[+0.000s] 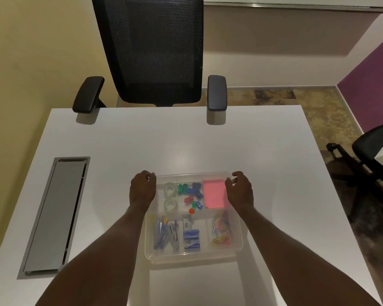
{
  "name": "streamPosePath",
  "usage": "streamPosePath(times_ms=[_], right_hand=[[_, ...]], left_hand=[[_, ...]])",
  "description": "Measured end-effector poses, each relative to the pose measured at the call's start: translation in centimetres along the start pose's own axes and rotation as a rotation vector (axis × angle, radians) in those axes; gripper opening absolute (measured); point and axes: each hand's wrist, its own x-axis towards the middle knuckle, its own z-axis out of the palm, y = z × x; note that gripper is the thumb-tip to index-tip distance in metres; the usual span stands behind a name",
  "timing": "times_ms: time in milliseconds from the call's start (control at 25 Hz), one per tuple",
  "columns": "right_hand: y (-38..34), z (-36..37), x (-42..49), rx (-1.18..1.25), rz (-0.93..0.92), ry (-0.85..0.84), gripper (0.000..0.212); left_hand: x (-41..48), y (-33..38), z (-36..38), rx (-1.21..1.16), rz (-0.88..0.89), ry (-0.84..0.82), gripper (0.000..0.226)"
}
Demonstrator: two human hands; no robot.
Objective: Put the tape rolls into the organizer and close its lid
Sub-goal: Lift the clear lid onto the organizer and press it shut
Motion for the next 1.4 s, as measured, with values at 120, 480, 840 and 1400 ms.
streamPosePath(times_ms=[120, 480, 840, 1400], right_hand=[[-0.5, 0.6, 1.8, -0.03, 0.028, -0.101, 0.038], [-0.1, 2.0, 4.1, 0.011, 0.012, -0.094, 0.027], [1.0, 2.3, 3.7, 0.057, -0.024, -0.085, 0.025], [-1.5, 3.1, 8.1, -0.245, 0.06, -0.356, 0.062]], left_hand=[[0.8, 1.1, 1.0, -0.033, -0.181, -0.062, 0.046], [3.2, 1.6, 2.7, 0.01, -0.5, -0.107, 0.038], [1.4, 1.3, 3.8, 0.322, -0.016, 0.048, 0.043], [0.3, 1.0, 4.6, 0.593, 0.112, -0.051, 0.045]])
